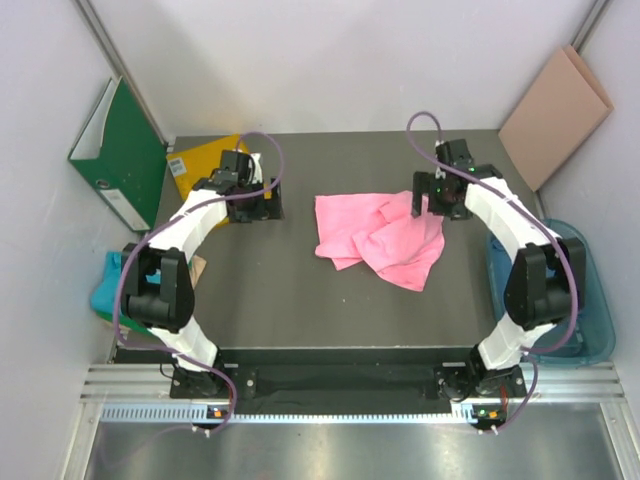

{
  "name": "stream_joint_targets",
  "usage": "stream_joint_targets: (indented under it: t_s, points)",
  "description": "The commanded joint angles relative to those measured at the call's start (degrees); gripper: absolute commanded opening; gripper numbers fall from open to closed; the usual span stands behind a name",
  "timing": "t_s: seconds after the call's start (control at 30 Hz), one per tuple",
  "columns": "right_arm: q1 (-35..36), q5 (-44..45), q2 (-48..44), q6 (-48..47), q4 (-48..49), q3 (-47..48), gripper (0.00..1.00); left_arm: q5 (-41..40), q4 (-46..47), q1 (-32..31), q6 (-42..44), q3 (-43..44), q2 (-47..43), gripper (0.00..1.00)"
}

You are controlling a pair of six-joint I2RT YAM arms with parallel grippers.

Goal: Fold and stack the t-shirts
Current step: Move the tshirt to the center of the board, then flatten out the tshirt

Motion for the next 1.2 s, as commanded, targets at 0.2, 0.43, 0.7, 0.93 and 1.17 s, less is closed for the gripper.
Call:
stream_joint_targets:
  t_s: [0.2, 0.43, 0.7, 0.93, 1.17]
  points:
    - [10.21, -6.60, -1.51, -0.24, -2.70, 12.61, 0.95, 3.07, 1.46, -6.66, -0.46, 4.51, 3.07, 0.99]
    - [28.84, 7.09, 9.21, -5.25, -12.62, 22.89, 0.96, 0.87, -0.21, -7.01, 0.51, 5.49, 4.91, 0.99]
    - [37.74, 15.45, 17.04, -4.55, -16.76, 24.84, 0.96, 0.16, -0.65, -7.01, 0.77, 5.57, 5.44, 0.99]
    - [38.35, 23.97, 19.42, -3.49, -19.49, 23.44, 0.93, -0.01, -0.65, -6.92, 1.04, 5.75, 6.32, 0.99]
    - [38.35, 23.64, 22.14, -3.58, -18.08, 20.53, 0.87, -0.63, -0.74, -7.01, 1.65, 6.10, 6.76, 0.99]
